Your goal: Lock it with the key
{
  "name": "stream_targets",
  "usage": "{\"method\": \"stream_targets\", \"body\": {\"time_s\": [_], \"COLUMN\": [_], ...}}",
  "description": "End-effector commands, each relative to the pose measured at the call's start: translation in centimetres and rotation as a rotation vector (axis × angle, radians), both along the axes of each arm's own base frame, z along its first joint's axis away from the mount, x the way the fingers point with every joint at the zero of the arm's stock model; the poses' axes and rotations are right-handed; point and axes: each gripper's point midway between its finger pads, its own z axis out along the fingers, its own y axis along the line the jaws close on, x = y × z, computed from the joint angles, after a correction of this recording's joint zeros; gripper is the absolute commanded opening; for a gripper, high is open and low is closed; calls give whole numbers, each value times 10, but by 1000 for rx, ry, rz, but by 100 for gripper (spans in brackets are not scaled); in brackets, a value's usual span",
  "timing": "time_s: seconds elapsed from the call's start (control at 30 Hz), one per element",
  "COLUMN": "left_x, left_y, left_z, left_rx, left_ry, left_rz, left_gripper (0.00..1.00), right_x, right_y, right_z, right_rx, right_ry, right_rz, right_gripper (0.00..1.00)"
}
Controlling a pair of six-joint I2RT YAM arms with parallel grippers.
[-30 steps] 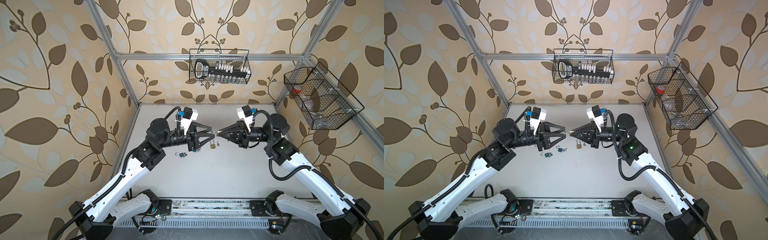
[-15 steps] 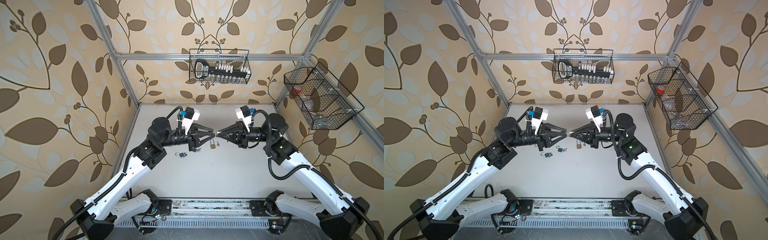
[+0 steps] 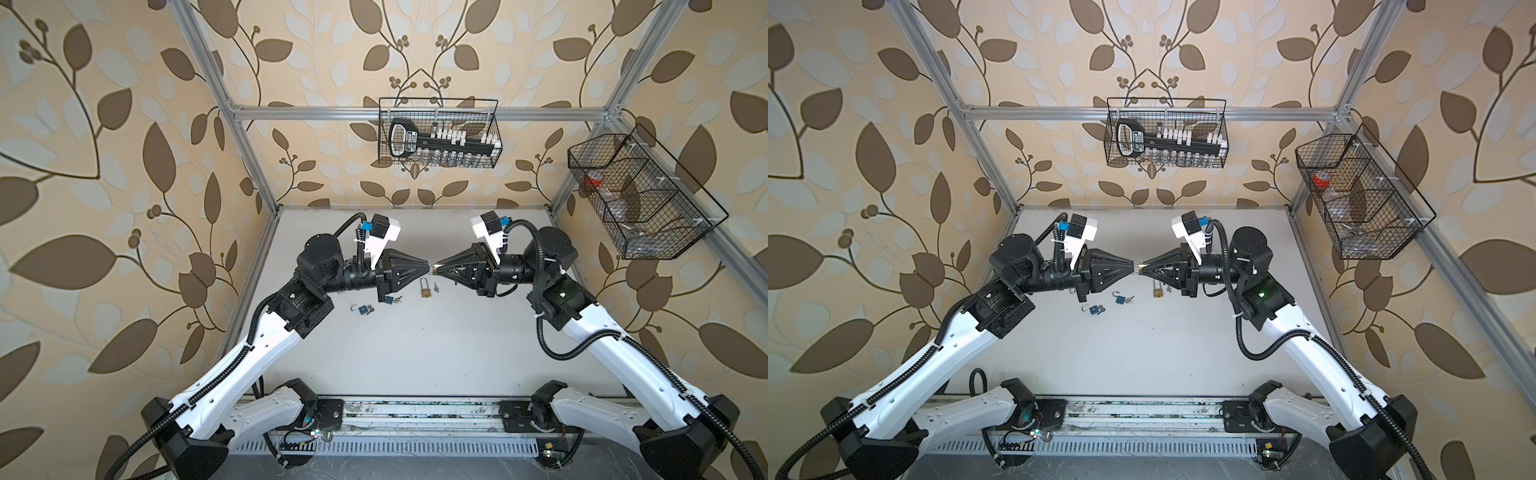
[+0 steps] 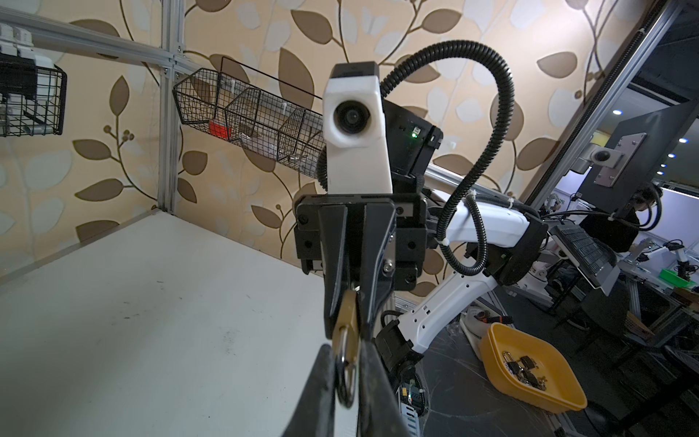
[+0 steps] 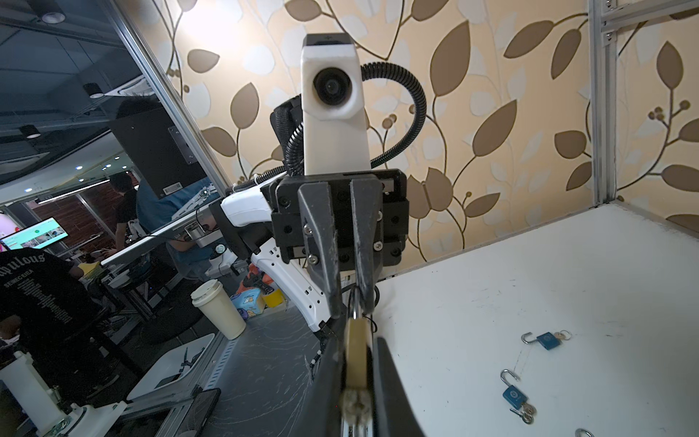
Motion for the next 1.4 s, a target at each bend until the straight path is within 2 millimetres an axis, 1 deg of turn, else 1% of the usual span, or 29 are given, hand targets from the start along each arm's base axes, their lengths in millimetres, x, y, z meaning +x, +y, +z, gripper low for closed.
{"method": "stream_targets", "body": {"time_s": [0.0, 0.1, 0.47, 0.63, 0.73, 0.8, 1.07, 1.37], "left_x": [-9, -9, -6, -7, -7, -7, -8, -12], "left_y": [1, 1, 0, 0, 0, 1, 0, -9], "left_z": [19, 19, 17, 19, 19, 18, 17, 15], "left_rx": [-33, -33, -28, -30, -30, -28, -14, -15], "left_ry": [-67, -68, -65, -69, -69, -69, -79, -62], "left_rz": [-23, -22, -16, -20, -19, -18, -28, -100], "left_gripper": [15, 18, 19, 9, 5, 1, 0, 0], "right_x": [-10, -12, -14, -13, -12, -12, -13, -8], "right_y": [-5, -5, -6, -5, -5, -5, -4, 2], "right_z": [23, 24, 24, 22, 21, 20, 20, 20], "right_rx": [38, 40, 40, 37, 34, 30, 24, 35], "right_ry": [-74, -81, -89, -86, -83, -80, -71, -71], "right_rz": [12, 13, 24, 23, 20, 21, 38, 38], "right_gripper": [0, 0, 0, 0, 0, 0, 0, 0]}}
